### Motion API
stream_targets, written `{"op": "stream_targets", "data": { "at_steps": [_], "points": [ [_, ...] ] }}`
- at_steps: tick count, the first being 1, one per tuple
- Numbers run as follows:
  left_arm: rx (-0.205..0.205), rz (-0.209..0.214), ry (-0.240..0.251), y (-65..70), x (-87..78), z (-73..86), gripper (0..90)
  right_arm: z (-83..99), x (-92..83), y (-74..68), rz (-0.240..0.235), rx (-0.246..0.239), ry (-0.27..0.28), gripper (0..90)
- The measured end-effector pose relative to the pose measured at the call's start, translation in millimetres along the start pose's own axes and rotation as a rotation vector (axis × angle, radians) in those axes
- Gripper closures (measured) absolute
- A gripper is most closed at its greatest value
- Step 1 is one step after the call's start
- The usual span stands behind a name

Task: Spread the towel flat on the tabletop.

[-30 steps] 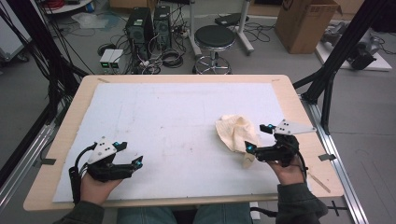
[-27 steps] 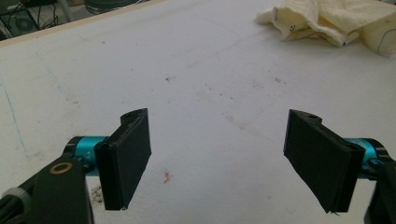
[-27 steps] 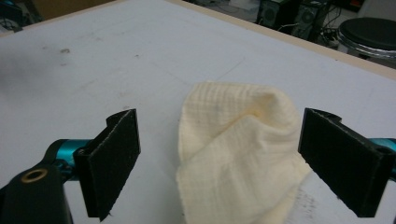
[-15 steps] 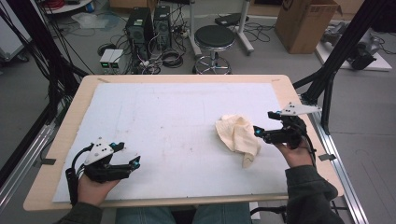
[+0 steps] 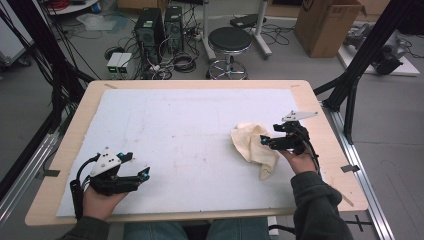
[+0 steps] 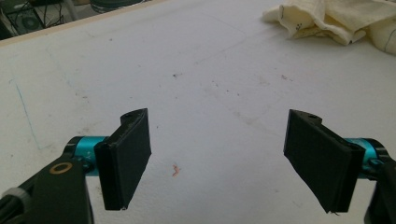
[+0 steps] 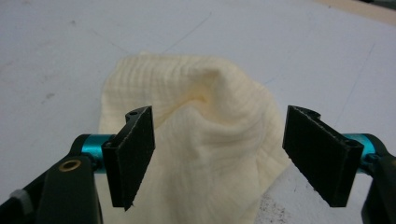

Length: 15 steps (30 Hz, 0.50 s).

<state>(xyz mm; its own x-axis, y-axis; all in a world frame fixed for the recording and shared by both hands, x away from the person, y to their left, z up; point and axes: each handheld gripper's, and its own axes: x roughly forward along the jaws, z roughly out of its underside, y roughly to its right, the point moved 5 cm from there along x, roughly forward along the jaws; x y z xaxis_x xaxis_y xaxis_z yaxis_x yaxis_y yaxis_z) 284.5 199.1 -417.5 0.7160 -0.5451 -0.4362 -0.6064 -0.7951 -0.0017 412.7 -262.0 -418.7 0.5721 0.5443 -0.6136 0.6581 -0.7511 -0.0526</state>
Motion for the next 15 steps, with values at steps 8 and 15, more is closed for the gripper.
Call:
{"op": "stream_targets", "data": {
  "at_steps": [8, 15],
  "points": [
    [0.001, 0.002, -0.005, 0.1, 0.2, 0.6, 23.3, 6.3, 23.4, -4.4, -0.024, -0.001, -0.085, 32.3],
    [0.003, -0.002, -0.009, -0.3, 0.9, 1.3, 23.3, 18.1, 37.0, -5.8, -0.001, -0.018, -0.118, 43.8]
  ]
}}
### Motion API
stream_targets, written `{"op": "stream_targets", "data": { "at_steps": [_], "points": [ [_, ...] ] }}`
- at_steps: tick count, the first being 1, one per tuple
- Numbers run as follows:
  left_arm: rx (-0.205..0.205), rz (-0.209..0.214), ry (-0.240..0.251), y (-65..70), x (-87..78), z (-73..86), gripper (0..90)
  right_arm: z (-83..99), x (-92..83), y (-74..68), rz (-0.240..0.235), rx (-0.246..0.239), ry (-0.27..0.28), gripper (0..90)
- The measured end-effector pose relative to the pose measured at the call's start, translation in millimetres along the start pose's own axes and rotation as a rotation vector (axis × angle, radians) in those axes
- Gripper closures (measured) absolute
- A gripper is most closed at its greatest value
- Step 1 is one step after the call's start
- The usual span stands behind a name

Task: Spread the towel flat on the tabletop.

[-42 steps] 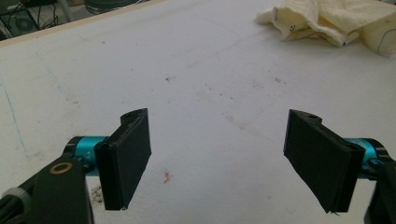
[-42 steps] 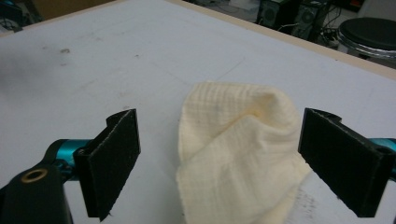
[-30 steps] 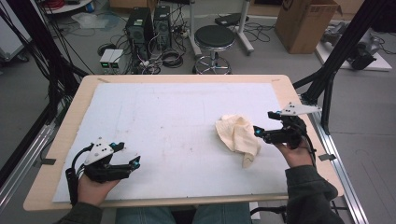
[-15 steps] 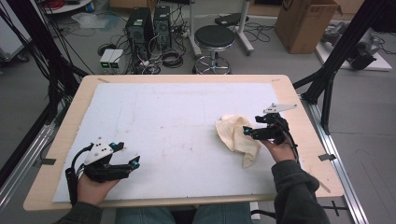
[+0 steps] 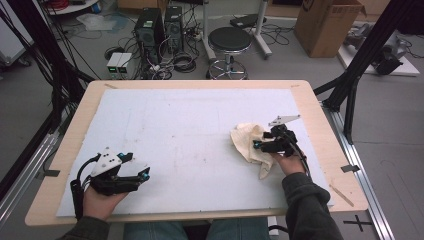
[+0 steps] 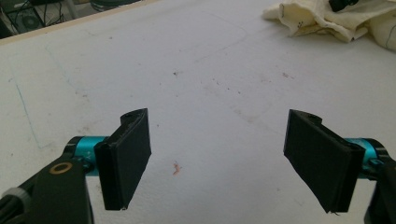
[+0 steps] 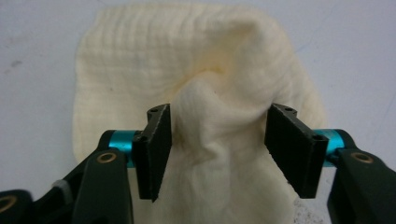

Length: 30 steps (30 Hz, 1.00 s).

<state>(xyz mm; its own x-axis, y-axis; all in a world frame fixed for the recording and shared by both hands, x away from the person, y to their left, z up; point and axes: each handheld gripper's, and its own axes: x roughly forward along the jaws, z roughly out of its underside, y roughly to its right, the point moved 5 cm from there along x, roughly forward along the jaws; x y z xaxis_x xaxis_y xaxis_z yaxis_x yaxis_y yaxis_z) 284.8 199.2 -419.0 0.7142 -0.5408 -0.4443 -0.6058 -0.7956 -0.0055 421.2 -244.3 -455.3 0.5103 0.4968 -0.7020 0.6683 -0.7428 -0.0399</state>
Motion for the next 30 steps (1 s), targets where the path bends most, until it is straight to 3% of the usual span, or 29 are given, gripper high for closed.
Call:
{"op": "stream_targets", "data": {
  "at_steps": [2, 11, 20, 30],
  "points": [
    [0.001, 0.0, -0.001, 0.0, 0.1, 0.1, 23.3, 10.0, 8.6, -1.7, 0.014, -0.024, -0.059, 48.9],
    [0.004, 0.004, -0.004, 1.5, 1.3, 0.3, 23.5, 12.9, 10.4, -3.7, 0.02, -0.033, -0.041, 61.4],
    [0.01, -0.001, -0.01, 1.3, 1.6, 0.9, 23.6, 12.9, 9.6, -1.4, -0.003, -0.003, -0.031, 77.1],
    [0.008, -0.001, -0.008, 0.8, 1.3, 1.0, 23.7, 12.2, 4.2, 1.6, -0.055, 0.056, -0.005, 79.7]
  ]
}}
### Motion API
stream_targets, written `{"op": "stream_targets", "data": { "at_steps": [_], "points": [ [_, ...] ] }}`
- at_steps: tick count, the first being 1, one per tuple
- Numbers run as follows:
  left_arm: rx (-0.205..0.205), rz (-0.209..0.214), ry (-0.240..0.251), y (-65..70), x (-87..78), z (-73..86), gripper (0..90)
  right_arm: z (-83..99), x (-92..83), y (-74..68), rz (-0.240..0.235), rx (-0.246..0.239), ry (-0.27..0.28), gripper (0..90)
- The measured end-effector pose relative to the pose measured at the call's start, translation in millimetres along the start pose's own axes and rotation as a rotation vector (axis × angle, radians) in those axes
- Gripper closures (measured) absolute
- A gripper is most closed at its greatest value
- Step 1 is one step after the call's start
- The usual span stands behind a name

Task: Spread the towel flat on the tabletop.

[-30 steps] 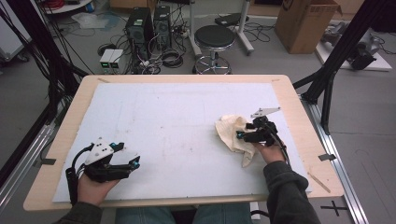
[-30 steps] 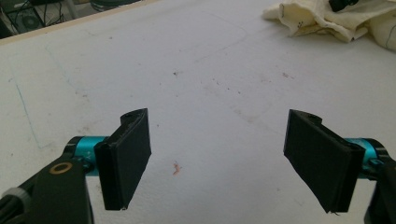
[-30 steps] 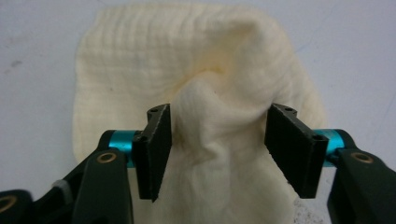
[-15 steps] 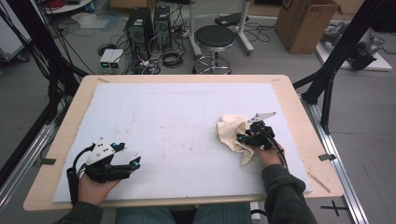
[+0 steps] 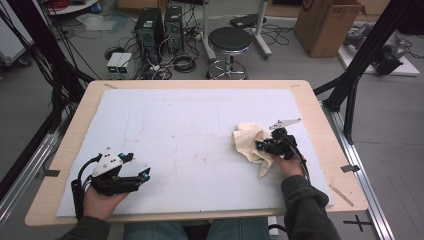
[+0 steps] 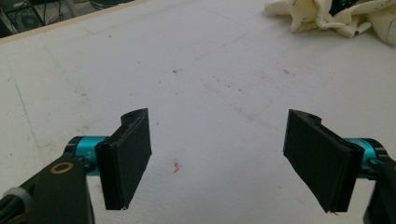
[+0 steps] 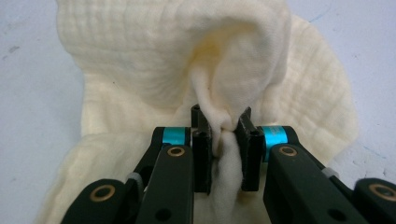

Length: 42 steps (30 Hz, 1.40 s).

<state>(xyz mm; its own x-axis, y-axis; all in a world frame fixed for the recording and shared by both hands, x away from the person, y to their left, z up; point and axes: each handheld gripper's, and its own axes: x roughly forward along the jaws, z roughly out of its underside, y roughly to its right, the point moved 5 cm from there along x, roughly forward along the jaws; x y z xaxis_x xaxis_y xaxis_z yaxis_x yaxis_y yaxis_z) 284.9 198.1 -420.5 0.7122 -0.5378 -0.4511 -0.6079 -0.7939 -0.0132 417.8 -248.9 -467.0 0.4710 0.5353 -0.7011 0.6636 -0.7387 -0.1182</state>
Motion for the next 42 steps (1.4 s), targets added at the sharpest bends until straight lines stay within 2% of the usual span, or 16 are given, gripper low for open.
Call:
{"op": "stream_targets", "data": {
  "at_steps": [10, 18, 23, 30, 32, 33, 36, 38, 39, 42],
  "points": [
    [-0.001, -0.002, 0.002, 0.4, 0.5, -0.1, 23.7, -7.0, -12.7, -6.9, -0.019, -0.005, 0.035, 80.1],
    [0.008, 0.0, -0.002, 0.5, -0.1, -0.3, 23.7, -26.2, -27.8, -22.5, -0.029, -0.051, 0.057, 80.3],
    [0.005, -0.001, 0.002, 0.5, -0.1, -0.4, 23.7, -41.9, -34.3, -38.3, -0.046, -0.088, 0.062, 80.4],
    [0.007, -0.002, 0.002, 0.4, 0.0, -0.3, 23.7, -58.0, -38.1, -55.9, -0.072, -0.114, 0.076, 80.4],
    [0.009, -0.001, 0.0, 0.4, -0.1, -0.4, 23.6, -69.0, -39.1, -67.0, -0.087, -0.13, 0.083, 80.4],
    [0.01, 0.0, -0.001, 0.4, -0.2, -0.4, 23.6, -69.0, -39.1, -67.0, -0.087, -0.13, 0.083, 80.4],
    [0.009, -0.001, 0.001, 0.4, -0.2, -0.5, 23.7, -83.2, -37.1, -81.6, -0.117, -0.141, 0.094, 80.4],
    [0.01, -0.002, 0.002, 0.4, -0.3, -0.6, 23.6, -87.0, -35.7, -84.9, -0.12, -0.143, 0.099, 80.4],
    [0.01, -0.002, 0.002, 0.4, -0.4, -0.6, 23.7, -93.8, -32.6, -92.6, -0.137, -0.143, 0.099, 80.4],
    [0.01, -0.002, 0.004, 0.3, -0.4, -0.8, 23.6, -99.9, -28.9, -99.1, -0.151, -0.149, 0.103, 80.4]
  ]
}}
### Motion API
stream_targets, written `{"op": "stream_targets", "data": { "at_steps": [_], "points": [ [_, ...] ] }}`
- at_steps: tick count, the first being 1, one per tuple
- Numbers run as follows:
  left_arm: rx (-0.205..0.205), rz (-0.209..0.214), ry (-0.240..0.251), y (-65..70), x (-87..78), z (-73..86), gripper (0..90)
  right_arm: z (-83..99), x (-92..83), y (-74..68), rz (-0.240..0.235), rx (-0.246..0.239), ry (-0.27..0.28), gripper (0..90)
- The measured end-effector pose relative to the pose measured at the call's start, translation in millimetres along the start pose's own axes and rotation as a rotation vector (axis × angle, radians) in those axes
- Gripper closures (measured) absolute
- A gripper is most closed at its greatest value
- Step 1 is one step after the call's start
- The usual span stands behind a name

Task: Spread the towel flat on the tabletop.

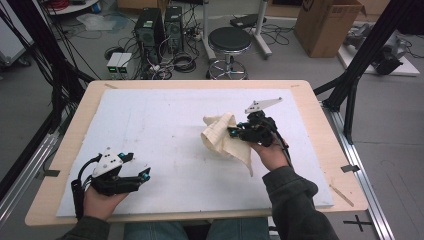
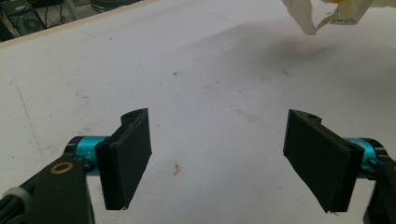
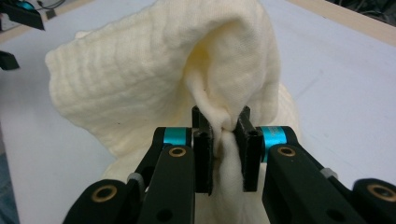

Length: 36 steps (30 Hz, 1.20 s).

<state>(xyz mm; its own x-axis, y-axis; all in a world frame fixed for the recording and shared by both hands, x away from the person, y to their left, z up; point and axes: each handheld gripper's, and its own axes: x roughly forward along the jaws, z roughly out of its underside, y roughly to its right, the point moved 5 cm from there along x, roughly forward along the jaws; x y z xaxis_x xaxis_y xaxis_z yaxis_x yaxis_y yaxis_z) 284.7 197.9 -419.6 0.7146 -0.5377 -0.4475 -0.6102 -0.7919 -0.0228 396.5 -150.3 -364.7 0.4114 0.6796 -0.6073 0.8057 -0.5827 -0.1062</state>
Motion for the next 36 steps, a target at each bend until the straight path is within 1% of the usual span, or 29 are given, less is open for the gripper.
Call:
{"op": "stream_targets", "data": {
  "at_steps": [2, 3, 4, 5, 6, 7, 9, 10, 11, 12, 13, 14, 15, 16, 17, 18, 20, 22, 24, 25, 27, 28, 30, 31, 32, 33, 34, 35, 36],
  "points": [
    [-0.001, 0.0, 0.0, 0.2, 0.2, -0.1, 23.6, -7.4, 8.0, -7.2, -0.018, 0.005, 0.0, 80.4],
    [-0.001, 0.0, 0.001, 0.2, 0.3, -0.1, 23.6, -12.9, 17.2, -13.8, -0.032, -0.004, -0.007, 80.4],
    [0.0, 0.001, 0.001, 0.2, 0.2, -0.2, 23.7, -15.2, 22.6, -16.3, -0.037, -0.002, -0.008, 80.3],
    [-0.002, 0.0, 0.005, 0.4, 0.4, -0.4, 23.7, -15.2, 22.6, -16.3, -0.037, -0.002, -0.008, 80.3],
    [-0.001, 0.0, 0.005, 0.4, 0.4, -0.4, 23.7, -18.1, 34.7, -20.2, -0.047, -0.005, -0.017, 80.2],
    [-0.001, 0.001, 0.004, 0.3, 0.3, -0.4, 23.7, -18.6, 39.7, -21.5, -0.047, -0.003, -0.021, 80.2],
    [-0.001, 0.001, 0.003, 0.3, 0.5, -0.4, 23.7, -17.8, 55.7, -23.8, -0.05, 0.014, -0.041, 79.9],
    [0.001, 0.002, 0.003, 0.2, 0.6, -0.4, 23.7, -17.8, 55.7, -23.8, -0.05, 0.014, -0.041, 79.9],
    [0.001, 0.002, 0.003, 0.2, 0.7, -0.4, 23.7, -16.5, 63.4, -23.5, -0.046, 0.017, -0.046, 79.8],
    [0.001, 0.003, 0.002, 0.2, 0.7, -0.4, 23.6, -12.7, 77.2, -22.7, -0.036, 0.025, -0.062, 79.3],
    [0.002, 0.004, 0.002, 0.2, 0.8, -0.3, 23.6, -12.7, 77.2, -22.7, -0.036, 0.025, -0.062, 79.3],
    [0.003, 0.004, 0.002, 0.1, 0.9, -0.3, 23.7, -6.9, 92.2, -20.4, -0.017, 0.034, -0.091, 78.9],
    [0.005, 0.002, 0.002, 0.0, 1.2, -0.3, 23.7, -6.9, 92.2, -20.4, -0.017, 0.034, -0.091, 78.9],
    [0.008, 0.002, 0.002, -0.2, 1.5, -0.3, 23.7, 0.8, 106.7, -15.2, -0.001, 0.051, -0.102, 78.0],
    [0.004, 0.005, 0.004, 0.3, 2.1, -0.2, 23.7, 0.8, 106.7, -15.2, -0.001, 0.051, -0.102, 78.0],
    [0.005, 0.005, -0.001, 0.4, 2.5, -0.1, 23.7, 4.1, 112.2, -12.5, 0.003, 0.061, -0.117, 77.2],
    [0.007, 0.009, -0.004, 1.1, 4.4, 0.1, 23.7, 8.7, 120.4, -9.1, 0.02, 0.066, -0.14, 75.3],
    [0.011, 0.012, -0.006, 1.9, 6.5, -0.1, 23.7, 10.1, 125.5, -7.5, 0.033, 0.057, -0.147, 68.8],
    [0.016, 0.016, -0.012, 2.8, 8.2, -0.3, 23.7, 10.9, 127.6, -6.5, 0.035, 0.05, -0.156, 64.4],
    [0.014, 0.016, -0.011, 3.8, 9.7, -0.5, 23.7, 11.1, 127.1, -5.5, 0.034, 0.046, -0.156, 60.4],
    [0.019, 0.023, -0.014, 5.2, 10.8, -1.0, 23.8, 9.7, 122.6, -4.6, 0.018, 0.063, -0.14, 53.4],
    [0.021, 0.022, -0.012, 5.8, 11.7, -1.5, 23.8, 8.1, 118.2, -4.1, 0.007, 0.058, -0.127, 50.5],
    [0.018, 0.027, -0.01, 7.5, 13.3, -2.4, 24.0, 5.2, 107.5, -5.7, 0.003, 0.044, -0.099, 46.7],
    [0.017, 0.031, -0.01, 8.3, 14.7, -3.4, 24.1, 3.6, 95.9, -5.8, 0.002, 0.035, -0.083, 42.9],
    [0.017, 0.032, -0.008, 8.9, 15.7, -4.0, 24.1, 3.6, 95.9, -5.8, 0.002, 0.035, -0.083, 42.9],
    [0.016, 0.037, -0.008, 10.2, 17.1, -5.0, 24.5, 3.7, 83.4, -6.8, 0.002, 0.022, -0.059, 42.0],
    [0.012, 0.04, -0.003, 11.8, 18.8, -5.9, 24.5, 3.7, 83.4, -6.8, 0.002, 0.022, -0.059, 42.0],
    [0.018, 0.043, -0.006, 12.8, 20.0, -6.7, 25.1, 4.5, 77.1, -8.3, -0.008, 0.023, -0.053, 41.6],
    [0.021, 0.047, -0.007, 13.7, 20.9, -7.2, 27.4, 6.7, 66.4, -12.3, -0.012, 0.01, -0.028, 41.6]
  ]
}}
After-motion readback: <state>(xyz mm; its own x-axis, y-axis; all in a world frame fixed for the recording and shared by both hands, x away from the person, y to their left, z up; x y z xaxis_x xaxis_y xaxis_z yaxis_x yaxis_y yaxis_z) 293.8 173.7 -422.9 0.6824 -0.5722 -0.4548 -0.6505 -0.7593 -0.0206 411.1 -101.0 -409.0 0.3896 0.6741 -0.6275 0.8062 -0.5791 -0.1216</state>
